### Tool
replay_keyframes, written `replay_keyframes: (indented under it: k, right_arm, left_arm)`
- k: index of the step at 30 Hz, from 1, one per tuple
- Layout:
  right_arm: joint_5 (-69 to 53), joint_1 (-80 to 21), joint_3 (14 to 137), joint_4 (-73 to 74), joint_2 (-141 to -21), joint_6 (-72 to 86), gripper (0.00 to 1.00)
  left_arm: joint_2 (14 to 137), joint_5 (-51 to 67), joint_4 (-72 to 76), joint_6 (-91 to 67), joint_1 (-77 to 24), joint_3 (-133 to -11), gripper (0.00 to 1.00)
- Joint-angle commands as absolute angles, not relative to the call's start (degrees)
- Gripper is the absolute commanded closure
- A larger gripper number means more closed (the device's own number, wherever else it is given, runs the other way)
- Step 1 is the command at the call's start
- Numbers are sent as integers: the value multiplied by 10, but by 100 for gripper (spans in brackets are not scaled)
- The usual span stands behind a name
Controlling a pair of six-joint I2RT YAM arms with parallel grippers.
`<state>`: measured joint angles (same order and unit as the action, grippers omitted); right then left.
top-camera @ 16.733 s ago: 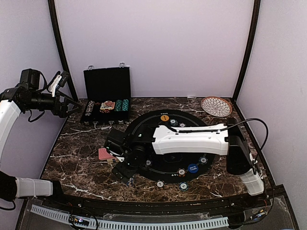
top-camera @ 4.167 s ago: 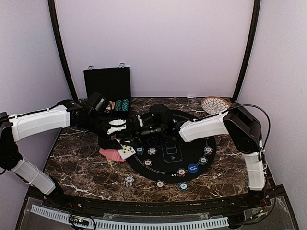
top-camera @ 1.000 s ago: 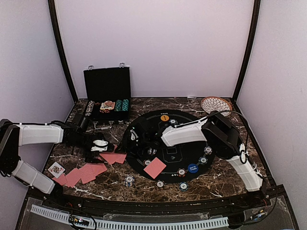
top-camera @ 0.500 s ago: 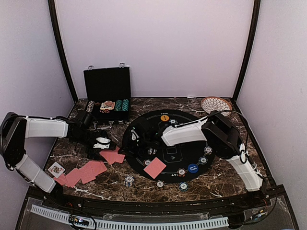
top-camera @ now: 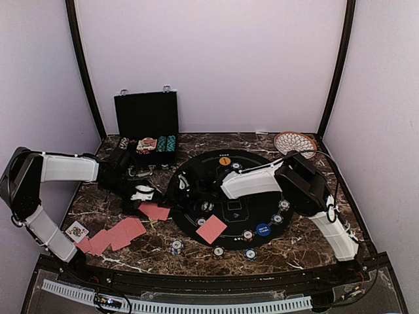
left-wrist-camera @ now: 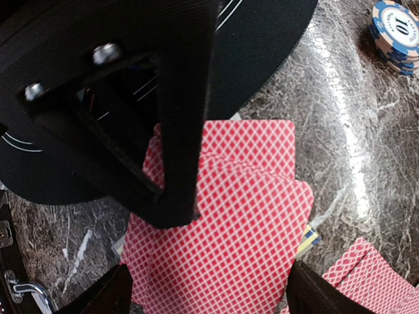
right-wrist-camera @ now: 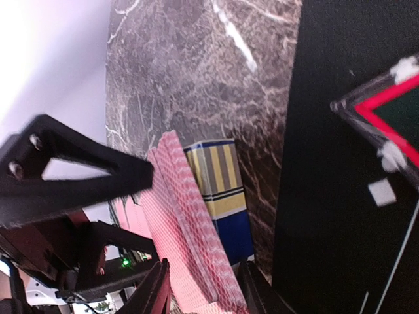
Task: Distribute texas hold em gaming equipment
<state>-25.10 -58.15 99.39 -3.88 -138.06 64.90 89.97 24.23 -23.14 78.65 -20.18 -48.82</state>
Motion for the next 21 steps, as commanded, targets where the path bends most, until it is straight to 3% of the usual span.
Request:
replay_keyframes:
  k: [1, 5, 21]
  right_arm:
    - [-271, -578, 992, -101, -1395, 667, 66]
    - [-276, -576, 984, -125, -1399, 682, 67]
    - [-317, -577, 962, -250, -1407, 728, 71]
  left_arm:
    - [902, 270, -258, 761, -210, -495, 18]
    - [910, 262, -256, 747, -211, -494, 24]
    - [931, 291, -257, 659, -212, -524, 30]
